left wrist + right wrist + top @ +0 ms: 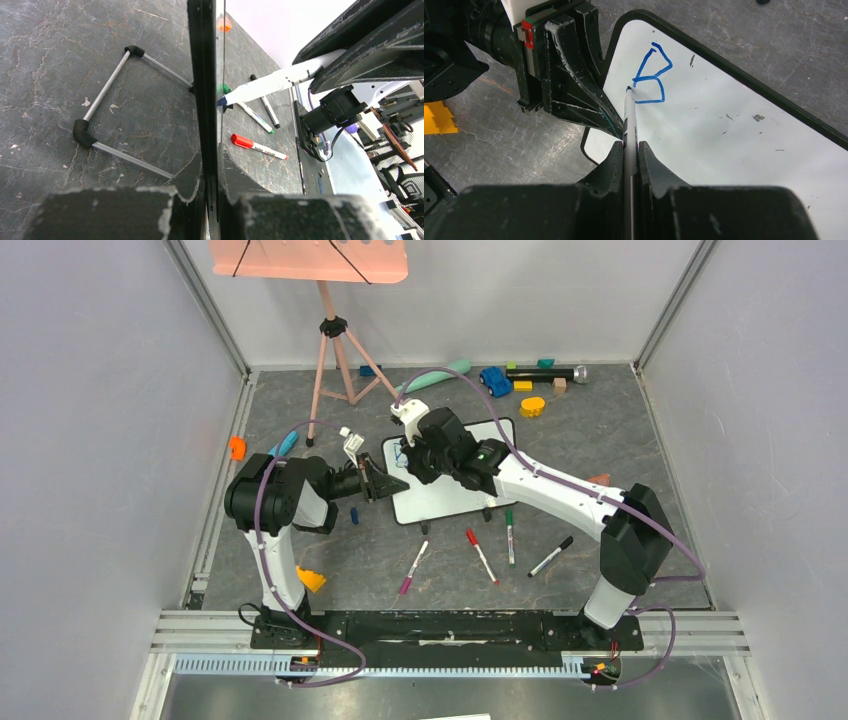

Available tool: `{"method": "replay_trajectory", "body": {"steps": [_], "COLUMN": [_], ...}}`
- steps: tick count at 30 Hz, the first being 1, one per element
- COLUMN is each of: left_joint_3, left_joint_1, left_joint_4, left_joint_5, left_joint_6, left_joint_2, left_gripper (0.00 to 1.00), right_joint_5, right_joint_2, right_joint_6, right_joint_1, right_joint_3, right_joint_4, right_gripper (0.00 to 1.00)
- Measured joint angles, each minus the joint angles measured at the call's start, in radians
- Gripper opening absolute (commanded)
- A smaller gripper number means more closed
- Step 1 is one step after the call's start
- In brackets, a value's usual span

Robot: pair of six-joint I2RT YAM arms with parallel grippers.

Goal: Write a sentence on the whiteboard
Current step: Pick up the sentence from the whiteboard.

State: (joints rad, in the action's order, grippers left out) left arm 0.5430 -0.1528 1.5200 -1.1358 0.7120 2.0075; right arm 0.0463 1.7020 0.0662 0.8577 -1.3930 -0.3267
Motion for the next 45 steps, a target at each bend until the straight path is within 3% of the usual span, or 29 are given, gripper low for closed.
{"method": "replay_trajectory", "body": {"steps": [10, 21, 45], "left_joint_3": [0.000, 0.000, 0.000], "left_joint_1": [0.000, 0.000, 0.000], "left_joint_4": [0.001, 0.001, 0.001], "left_joint_5": [-0.001, -0.001, 0.000], "left_joint_6": [0.000, 0.000, 0.000], "left_joint_2": [0.000, 0.000, 0.000], "left_gripper": [0.02, 0.02, 0.02], "right_joint_5": [-0.001, 0.048, 0.099], "right_joint_2": [-0.007, -0.134, -0.077], "right_joint_6": [-0.011, -0.014, -0.006], "right_joint_1": [-0.003, -0.010, -0.019], "right_joint_3": [-0.006, 0.069, 0.068], "right_joint_4": [0.022, 0.040, 0.030], "right_gripper": [0.00, 0.00, 0.00]}}
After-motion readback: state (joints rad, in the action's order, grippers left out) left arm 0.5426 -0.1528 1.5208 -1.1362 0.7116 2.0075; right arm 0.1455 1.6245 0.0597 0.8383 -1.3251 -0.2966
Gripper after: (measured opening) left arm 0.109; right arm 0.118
